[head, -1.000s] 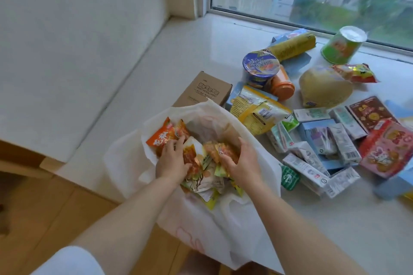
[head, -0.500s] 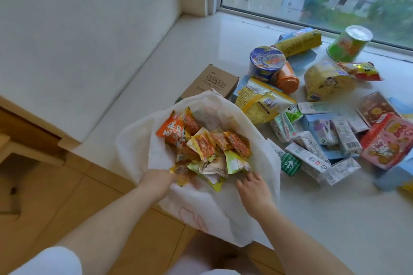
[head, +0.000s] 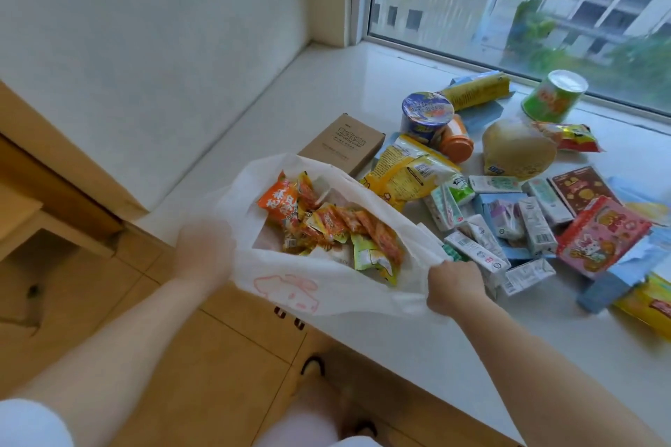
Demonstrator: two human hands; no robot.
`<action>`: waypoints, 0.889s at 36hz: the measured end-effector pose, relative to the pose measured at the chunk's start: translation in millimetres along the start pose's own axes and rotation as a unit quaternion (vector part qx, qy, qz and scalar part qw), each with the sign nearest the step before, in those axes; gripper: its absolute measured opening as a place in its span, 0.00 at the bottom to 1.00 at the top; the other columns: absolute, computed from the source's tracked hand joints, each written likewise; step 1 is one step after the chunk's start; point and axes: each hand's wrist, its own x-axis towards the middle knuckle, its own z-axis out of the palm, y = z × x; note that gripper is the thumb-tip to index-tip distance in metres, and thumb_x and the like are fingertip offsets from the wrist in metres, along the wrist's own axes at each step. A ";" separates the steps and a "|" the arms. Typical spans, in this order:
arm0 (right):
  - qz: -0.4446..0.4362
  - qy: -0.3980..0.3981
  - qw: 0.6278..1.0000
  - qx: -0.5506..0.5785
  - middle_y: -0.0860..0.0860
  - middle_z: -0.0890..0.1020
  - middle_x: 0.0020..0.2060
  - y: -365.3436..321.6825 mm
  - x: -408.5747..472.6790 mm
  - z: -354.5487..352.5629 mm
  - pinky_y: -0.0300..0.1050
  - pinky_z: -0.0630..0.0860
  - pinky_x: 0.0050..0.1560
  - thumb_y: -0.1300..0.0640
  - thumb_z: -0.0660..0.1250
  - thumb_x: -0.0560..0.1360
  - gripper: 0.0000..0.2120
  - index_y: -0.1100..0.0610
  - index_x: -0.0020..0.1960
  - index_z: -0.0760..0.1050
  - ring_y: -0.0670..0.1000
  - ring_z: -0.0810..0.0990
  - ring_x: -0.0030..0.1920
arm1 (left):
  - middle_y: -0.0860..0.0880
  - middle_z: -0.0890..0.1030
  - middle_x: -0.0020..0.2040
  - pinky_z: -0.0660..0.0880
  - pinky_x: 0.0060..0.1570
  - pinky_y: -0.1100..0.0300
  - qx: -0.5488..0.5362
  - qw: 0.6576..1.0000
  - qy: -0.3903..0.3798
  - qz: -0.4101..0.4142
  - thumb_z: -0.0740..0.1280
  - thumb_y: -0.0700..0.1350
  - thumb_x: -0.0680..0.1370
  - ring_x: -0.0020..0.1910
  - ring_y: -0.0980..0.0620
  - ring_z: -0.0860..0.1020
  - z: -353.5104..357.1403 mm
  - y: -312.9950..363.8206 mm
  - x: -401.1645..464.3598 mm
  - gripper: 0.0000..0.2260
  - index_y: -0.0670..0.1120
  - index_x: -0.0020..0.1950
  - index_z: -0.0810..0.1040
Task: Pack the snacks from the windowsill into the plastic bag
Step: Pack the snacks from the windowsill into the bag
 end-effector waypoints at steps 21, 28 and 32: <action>0.239 0.001 0.943 0.232 0.54 0.67 0.62 -65.5 114.1 -26.3 0.49 0.64 0.62 0.48 0.62 0.74 0.21 0.53 0.66 0.68 0.57 0.64 0.63 | 0.49 0.33 0.76 0.68 0.65 0.43 -0.153 0.974 -0.160 -0.043 0.67 0.53 0.74 0.74 0.39 0.54 53.3 14.4 150.8 0.43 0.64 0.75 0.37; 0.339 -0.025 0.732 0.591 0.60 0.76 0.59 -52.1 121.9 -18.3 0.50 0.70 0.53 0.62 0.57 0.77 0.16 0.60 0.64 0.69 0.60 0.74 0.54 | 0.46 0.71 0.70 0.69 0.63 0.55 -0.362 0.904 -0.229 -0.009 0.64 0.53 0.78 0.65 0.43 0.72 65.9 1.9 177.8 0.30 0.58 0.77 0.54; 0.410 0.053 0.604 0.681 0.62 0.73 0.59 -16.6 110.7 -24.7 0.52 0.69 0.56 0.67 0.53 0.77 0.19 0.65 0.68 0.66 0.60 0.71 0.55 | 0.48 0.71 0.70 0.67 0.64 0.58 -0.456 0.837 -0.297 0.049 0.68 0.43 0.77 0.66 0.48 0.71 51.4 16.2 178.2 0.26 0.57 0.73 0.64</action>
